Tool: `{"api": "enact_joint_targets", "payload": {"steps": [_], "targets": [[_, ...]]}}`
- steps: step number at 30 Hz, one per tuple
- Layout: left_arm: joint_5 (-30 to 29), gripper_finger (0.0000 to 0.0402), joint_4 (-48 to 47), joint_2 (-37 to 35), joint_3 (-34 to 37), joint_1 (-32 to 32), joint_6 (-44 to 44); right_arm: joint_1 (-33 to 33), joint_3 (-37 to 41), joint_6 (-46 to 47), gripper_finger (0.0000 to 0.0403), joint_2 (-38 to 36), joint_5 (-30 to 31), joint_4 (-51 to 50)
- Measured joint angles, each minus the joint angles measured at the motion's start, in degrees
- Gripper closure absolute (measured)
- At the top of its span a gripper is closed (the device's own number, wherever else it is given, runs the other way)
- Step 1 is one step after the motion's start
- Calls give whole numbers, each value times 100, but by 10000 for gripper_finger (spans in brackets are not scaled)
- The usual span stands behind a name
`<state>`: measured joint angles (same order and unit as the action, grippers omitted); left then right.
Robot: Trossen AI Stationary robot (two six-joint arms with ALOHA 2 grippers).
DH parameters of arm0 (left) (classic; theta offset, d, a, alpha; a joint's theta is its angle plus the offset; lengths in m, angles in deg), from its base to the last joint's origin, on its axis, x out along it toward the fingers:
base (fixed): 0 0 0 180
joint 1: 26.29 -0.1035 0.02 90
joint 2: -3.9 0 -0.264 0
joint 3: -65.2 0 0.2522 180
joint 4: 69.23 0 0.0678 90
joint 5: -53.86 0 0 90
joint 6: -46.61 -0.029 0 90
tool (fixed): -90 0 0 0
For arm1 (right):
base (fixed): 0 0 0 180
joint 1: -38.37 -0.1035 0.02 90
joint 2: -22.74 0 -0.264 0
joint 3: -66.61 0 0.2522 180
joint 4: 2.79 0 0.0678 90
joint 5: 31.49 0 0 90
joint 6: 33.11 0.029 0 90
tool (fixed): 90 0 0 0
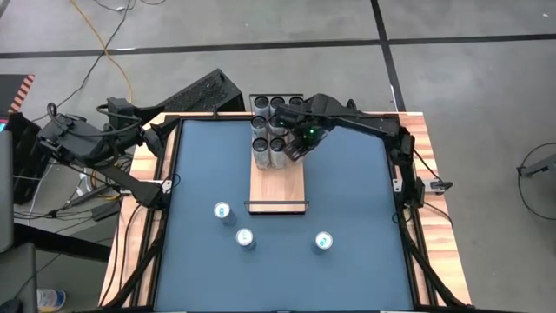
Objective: Place canned beverage on shelf
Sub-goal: Put the white-yellow soda can on the shelf
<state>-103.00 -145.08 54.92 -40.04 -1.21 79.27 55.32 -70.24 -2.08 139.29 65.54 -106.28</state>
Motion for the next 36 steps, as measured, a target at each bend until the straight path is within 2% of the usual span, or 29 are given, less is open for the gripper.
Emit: {"api": "enact_joint_targets", "payload": {"steps": [4, 8, 13, 21, 31, 36], "targets": [[-1, 93, 0, -2, 2, 0, 3, 13, -1, -22, 164, 0, -24, 56], [1, 93, 0, -2, 0, 0, 7, 38, -2, -111, 163, 0, -336, 58], [1, 93, 0, -2, 0, 0, 11, 28, -2, -149, 163, 0, -327, 67], [1, 93, 0, -2, 0, 0, 13, 35, -2, -707, 161, 0, -499, 225], [1, 93, -21, 0, 0, 0, -2, 100, -7, -713, 98, -8, -544, 238], [1, 93, -22, -1, 2, 0, -15, 162, -9, -601, 89, -11, -540, 222]]}}
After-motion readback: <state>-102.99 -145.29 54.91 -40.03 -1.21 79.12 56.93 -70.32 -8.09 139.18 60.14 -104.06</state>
